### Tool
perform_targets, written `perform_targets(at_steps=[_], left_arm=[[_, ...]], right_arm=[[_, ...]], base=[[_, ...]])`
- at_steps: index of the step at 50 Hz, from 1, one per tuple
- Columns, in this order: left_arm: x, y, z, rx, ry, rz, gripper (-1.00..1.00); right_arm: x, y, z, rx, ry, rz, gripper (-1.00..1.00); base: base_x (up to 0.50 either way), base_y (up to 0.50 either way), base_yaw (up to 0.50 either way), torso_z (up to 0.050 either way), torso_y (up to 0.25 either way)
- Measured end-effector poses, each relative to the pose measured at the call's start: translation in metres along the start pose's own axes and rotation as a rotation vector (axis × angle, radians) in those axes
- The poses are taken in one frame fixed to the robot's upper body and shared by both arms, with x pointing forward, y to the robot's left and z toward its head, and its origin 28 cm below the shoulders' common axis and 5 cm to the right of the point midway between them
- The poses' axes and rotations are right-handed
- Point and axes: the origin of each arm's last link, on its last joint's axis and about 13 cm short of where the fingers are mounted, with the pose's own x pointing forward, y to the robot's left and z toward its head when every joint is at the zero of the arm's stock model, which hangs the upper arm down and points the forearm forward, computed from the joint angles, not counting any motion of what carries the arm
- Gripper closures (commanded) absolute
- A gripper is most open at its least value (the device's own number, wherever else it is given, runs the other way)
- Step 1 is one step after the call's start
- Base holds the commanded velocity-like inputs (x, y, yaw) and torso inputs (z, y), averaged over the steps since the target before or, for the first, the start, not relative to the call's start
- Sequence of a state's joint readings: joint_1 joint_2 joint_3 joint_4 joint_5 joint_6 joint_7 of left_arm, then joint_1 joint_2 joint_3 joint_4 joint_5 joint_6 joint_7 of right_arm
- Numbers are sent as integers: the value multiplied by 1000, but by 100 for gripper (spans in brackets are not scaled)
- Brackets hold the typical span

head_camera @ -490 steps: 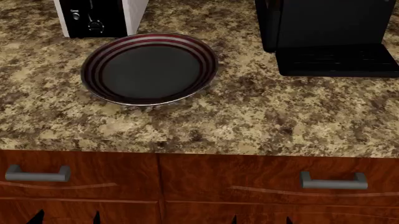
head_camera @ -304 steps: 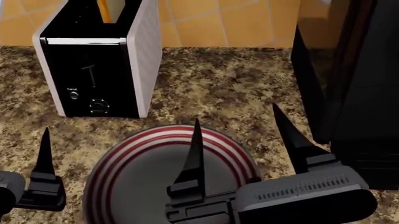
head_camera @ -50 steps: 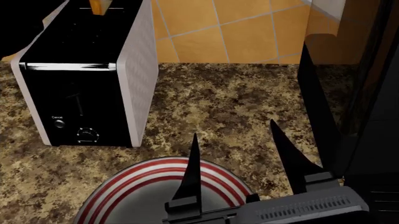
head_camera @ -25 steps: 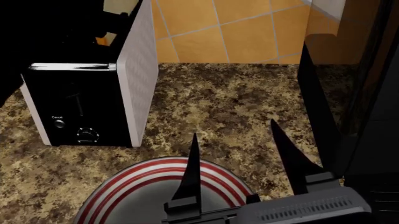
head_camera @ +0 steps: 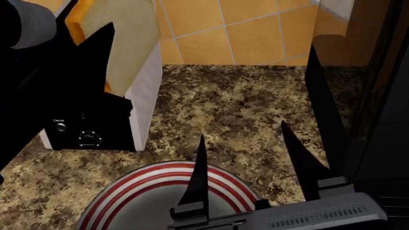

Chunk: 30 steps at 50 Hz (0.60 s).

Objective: Place the toasted item on a plate.

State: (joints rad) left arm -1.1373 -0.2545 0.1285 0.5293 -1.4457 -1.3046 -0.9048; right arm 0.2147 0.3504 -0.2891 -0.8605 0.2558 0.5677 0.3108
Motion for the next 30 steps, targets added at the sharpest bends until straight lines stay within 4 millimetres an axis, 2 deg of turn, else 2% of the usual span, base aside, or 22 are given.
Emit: perform_targets(at_steps=[11, 30], left_arm=[[-34, -9, -7, -72, -17, -20, 100], [-66, -9, -27, -183, 18, -19, 100]], right_arm=[[-1, -4, 9, 50, 3, -19, -100], [-13, -15, 26, 99, 22, -5, -100]], base=[[0, 0, 0, 0, 0], [0, 0, 0, 0, 0]])
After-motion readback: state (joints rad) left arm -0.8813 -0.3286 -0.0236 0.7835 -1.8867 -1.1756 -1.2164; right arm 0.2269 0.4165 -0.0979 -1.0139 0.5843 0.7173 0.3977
